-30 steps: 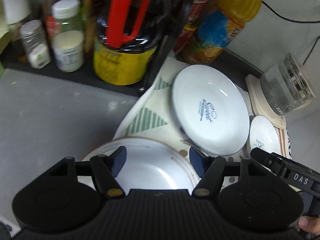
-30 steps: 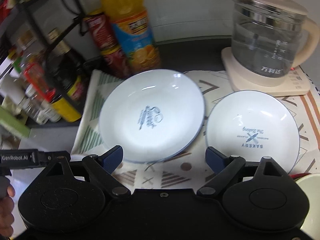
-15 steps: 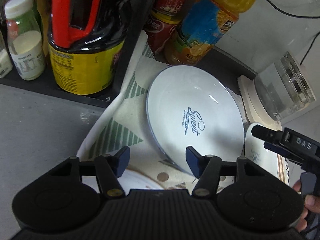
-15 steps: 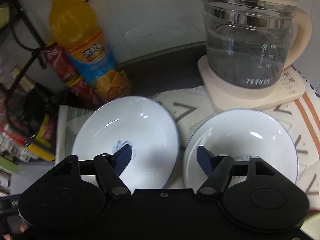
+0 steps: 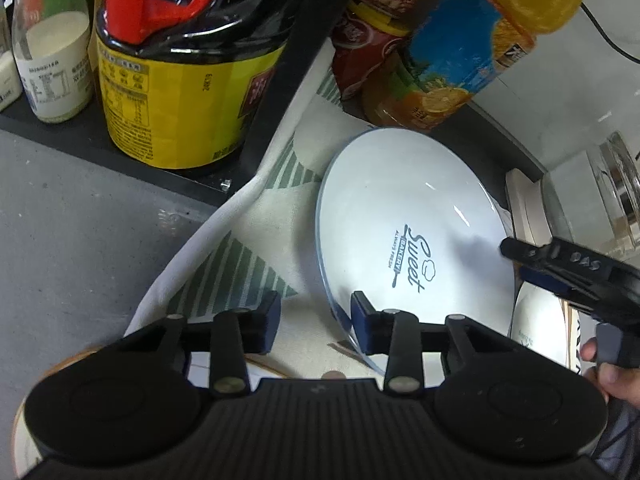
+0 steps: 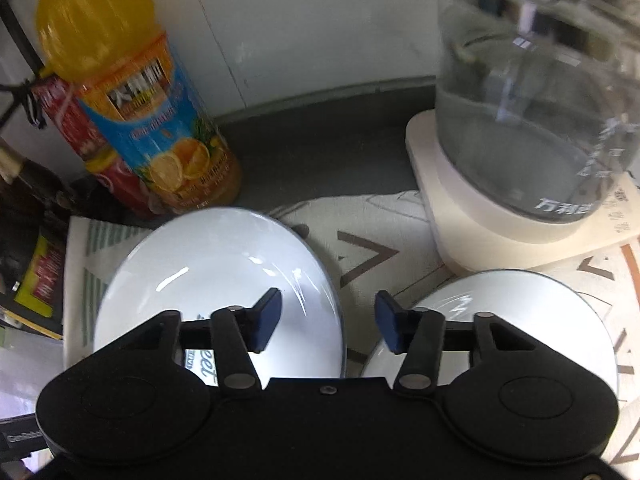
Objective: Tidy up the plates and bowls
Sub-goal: 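Close both grippers on the rim of the 'Sweet' plate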
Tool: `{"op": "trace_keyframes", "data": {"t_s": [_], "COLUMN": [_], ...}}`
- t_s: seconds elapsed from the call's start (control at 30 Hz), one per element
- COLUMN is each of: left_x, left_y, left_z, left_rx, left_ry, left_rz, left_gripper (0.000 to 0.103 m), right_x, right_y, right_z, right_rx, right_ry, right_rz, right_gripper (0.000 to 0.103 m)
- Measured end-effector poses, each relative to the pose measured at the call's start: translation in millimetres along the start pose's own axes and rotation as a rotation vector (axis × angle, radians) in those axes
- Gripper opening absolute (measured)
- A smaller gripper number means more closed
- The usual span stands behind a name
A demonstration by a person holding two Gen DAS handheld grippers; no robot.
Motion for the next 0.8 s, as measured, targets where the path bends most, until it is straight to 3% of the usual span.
{"op": "trace_keyframes", "data": {"t_s": [0.33, 0.63, 0.8], "left_x": [-1.9, -4.8, -5.9], "left_y": [15.8, 26.9, 27.7], "left_z": [4.1, 8.4, 9.3], "left_rx": [-0.006, 0.033, 0.039], "left_ry": [-0.027, -0.048, -0.040], "left_rz": [-0.019, -0.047, -0.058], "left_gripper": [0.023, 0.012, 0.012], "right_x": [5.7, 4.7, 7.3], "right_y": [31.2, 35.3, 20.7], "right_z": [-5.7, -6.9, 8.9], "right_rx": [-0.019, -0.040, -0.065], "right_ry": [-0.027, -0.014, 0.023], "right_rz": [-0.081, -0.055, -0.048], "right_gripper": [0.034, 0.031, 0.020]}}
Point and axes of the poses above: each gripper's, at about its wrist camera, not at the fingertips, and y roughly the way its jaws point, z to its right, x to its underside, the point moved 9 cm from there along y, roughly the way its jaws point, and after that the axes turned 8 degrees about -y, right-handed, at the moved point
